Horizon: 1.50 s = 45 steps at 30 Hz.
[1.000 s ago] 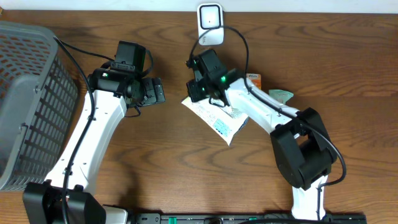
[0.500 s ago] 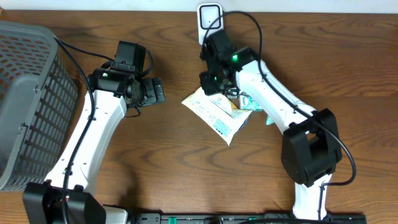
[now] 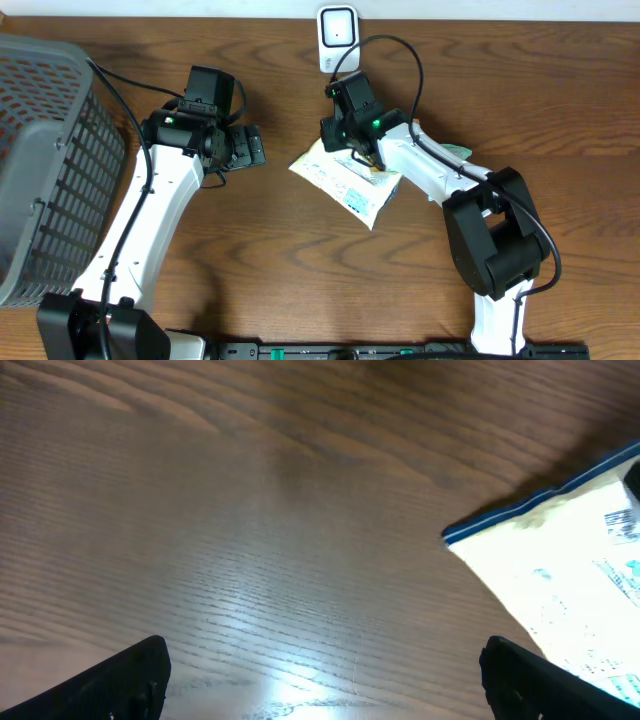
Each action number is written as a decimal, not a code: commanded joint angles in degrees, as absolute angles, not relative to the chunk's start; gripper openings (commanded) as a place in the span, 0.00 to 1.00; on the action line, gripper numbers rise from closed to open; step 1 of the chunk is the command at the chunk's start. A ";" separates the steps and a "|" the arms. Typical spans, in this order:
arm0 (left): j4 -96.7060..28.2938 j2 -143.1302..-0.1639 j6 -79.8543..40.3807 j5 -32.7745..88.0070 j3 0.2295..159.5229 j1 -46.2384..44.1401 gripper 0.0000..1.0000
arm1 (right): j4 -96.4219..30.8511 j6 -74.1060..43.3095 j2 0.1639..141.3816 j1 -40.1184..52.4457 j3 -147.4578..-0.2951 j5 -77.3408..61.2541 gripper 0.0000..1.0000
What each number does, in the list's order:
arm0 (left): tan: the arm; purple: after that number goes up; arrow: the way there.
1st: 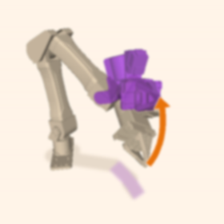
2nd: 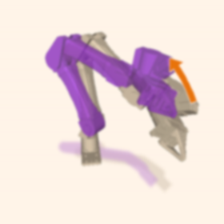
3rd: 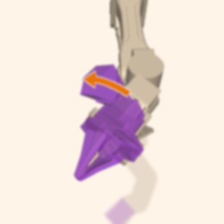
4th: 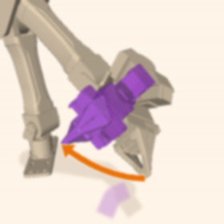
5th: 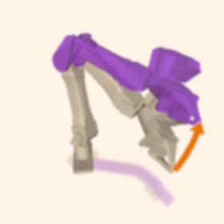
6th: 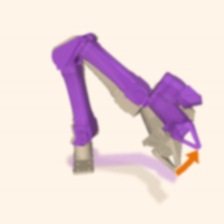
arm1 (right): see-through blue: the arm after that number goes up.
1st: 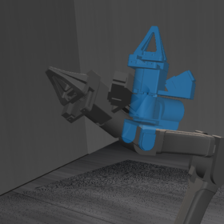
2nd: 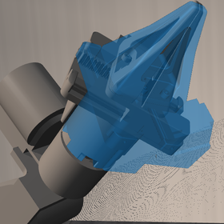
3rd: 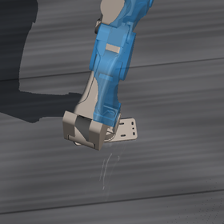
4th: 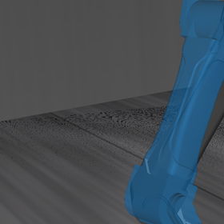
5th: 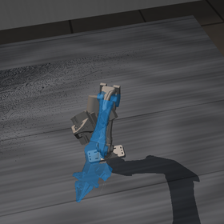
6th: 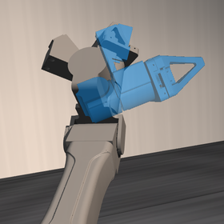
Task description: Scan the item barcode
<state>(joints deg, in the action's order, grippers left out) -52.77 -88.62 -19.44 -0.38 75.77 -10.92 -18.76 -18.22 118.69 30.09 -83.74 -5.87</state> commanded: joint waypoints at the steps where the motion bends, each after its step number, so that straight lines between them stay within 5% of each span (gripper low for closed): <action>1: -53.10 -88.73 -19.09 -1.13 76.07 -10.63 0.97 | -20.36 -19.62 119.35 30.35 -87.33 -9.52 0.14; 6: -53.10 -88.73 -19.09 -1.13 76.07 -10.63 0.97 | -37.80 -17.80 119.35 28.73 -99.77 -9.39 0.01; 13: -53.10 -88.73 -19.09 -1.13 76.07 -10.63 0.98 | -59.13 -12.10 119.90 28.95 -104.88 -9.34 0.01; 30: -53.10 -88.73 -19.09 -1.13 76.07 -10.63 0.97 | -27.92 -15.84 131.37 33.69 -93.27 -9.58 0.01; 37: -53.10 -88.73 -19.09 -1.13 76.07 -10.63 0.98 | -37.06 -15.03 131.13 31.81 -106.19 -9.37 0.01; 40: -53.10 -88.73 -19.09 -1.13 76.07 -10.63 0.98 | -47.75 -14.28 131.04 30.13 -114.54 -9.41 0.10; 45: -53.10 -88.73 -19.09 -1.13 76.07 -10.63 0.98 | -67.00 -11.00 131.04 27.68 -123.68 -9.39 0.52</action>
